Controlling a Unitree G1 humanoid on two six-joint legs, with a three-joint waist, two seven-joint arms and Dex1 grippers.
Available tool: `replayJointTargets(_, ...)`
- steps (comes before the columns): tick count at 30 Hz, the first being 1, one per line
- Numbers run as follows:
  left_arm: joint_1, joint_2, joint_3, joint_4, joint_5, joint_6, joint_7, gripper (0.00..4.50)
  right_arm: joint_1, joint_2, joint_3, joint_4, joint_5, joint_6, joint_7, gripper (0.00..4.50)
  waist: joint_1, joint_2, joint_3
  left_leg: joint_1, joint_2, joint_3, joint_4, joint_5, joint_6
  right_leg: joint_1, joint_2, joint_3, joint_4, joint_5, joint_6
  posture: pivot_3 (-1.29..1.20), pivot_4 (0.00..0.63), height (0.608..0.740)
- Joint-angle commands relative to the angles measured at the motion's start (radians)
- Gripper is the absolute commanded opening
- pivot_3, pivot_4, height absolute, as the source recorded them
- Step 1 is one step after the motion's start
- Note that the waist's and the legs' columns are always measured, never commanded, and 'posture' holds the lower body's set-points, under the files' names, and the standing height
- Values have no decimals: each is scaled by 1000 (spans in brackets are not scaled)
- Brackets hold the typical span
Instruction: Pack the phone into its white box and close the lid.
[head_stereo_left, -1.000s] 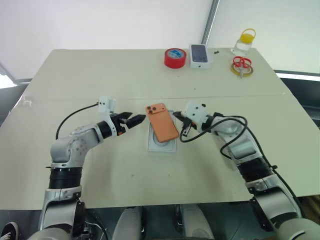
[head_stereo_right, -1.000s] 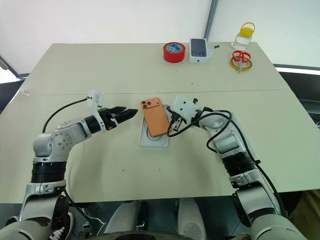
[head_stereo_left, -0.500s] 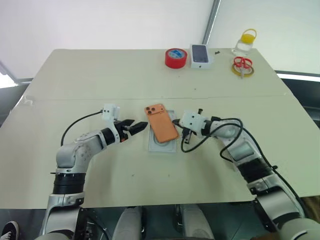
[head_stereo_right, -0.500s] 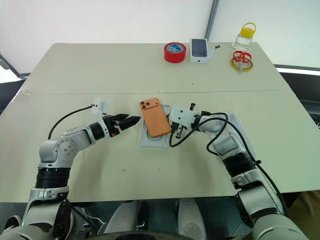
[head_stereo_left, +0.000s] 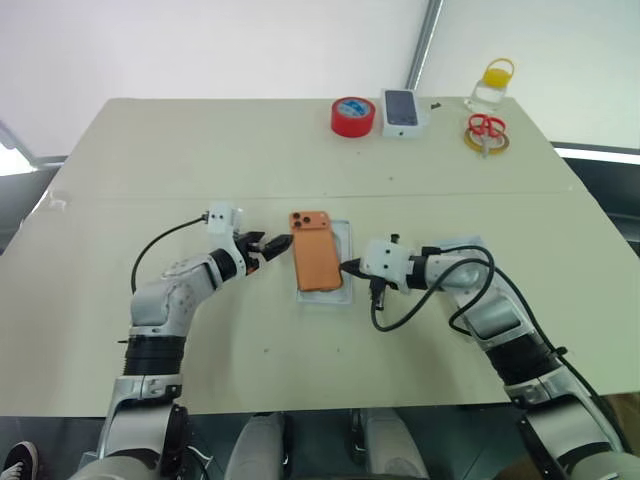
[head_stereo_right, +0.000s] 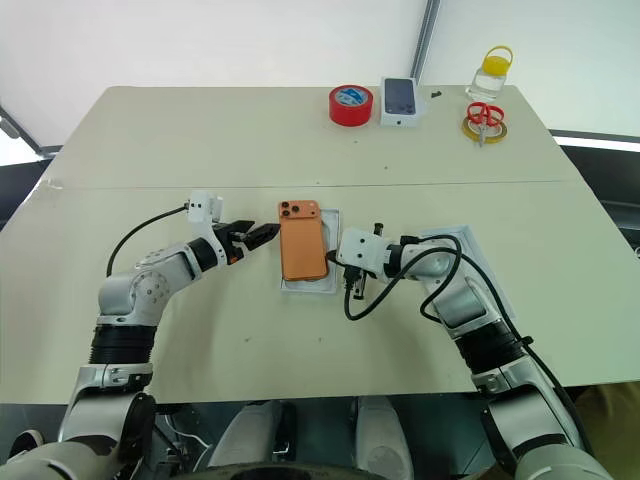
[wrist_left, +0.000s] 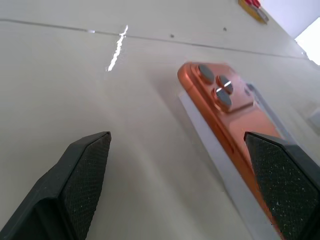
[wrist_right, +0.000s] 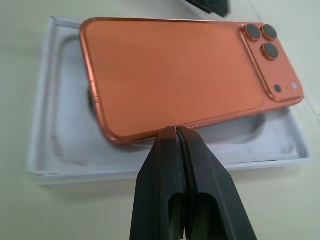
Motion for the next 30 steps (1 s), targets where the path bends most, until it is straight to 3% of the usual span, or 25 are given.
replayJointTargets(1,-14,-8,-38,15,52,-49,3,4500,-11,-9,3,-18,-5,-2,3,44,1,0,0,0,0,0,0,0,0,0,0,0,0,0,0,0,150,740)
replayJointTargets(8,-47,-14,-89,96,152,-151,11,4500,-49,2,-22,35,-19,-31,-57,44,3,0,0,0,0,0,0,0,0,0,0,0,0,0,0,0,150,740)
replayJointTargets(10,-65,-36,-44,117,125,-148,36,4500,-53,1,-16,44,-27,-40,-66,44,4,0,0,0,0,0,0,0,0,0,0,0,0,0,0,0,150,740)
replayJointTargets(13,-76,-45,0,119,112,-183,54,3681,-48,1,-15,41,-23,-43,-68,0,2,0,0,0,0,0,0,0,0,0,0,0,0,0,0,0,150,740)
replayJointTargets(16,-82,-67,72,94,58,-207,70,2199,-41,2,-13,41,-21,-39,-70,0,-1,0,0,0,0,0,0,0,0,0,0,0,0,0,0,0,150,740)
replayJointTargets(20,-61,-64,70,78,64,-242,40,120,-44,5,-12,43,-26,-45,-79,0,2,0,0,0,0,0,0,0,0,0,0,-1,0,0,0,0,150,740)
replayJointTargets(26,-39,-89,70,30,15,-167,20,23,-57,9,-10,57,-30,-53,-81,0,4,0,0,-1,-1,0,1,0,0,0,-1,0,0,0,0,0,150,740)
replayJointTargets(30,-37,-36,38,111,110,-140,72,23,-56,7,-16,59,-30,-55,-85,0,-2,0,0,0,0,0,0,0,0,0,0,-1,0,0,0,0,150,740)
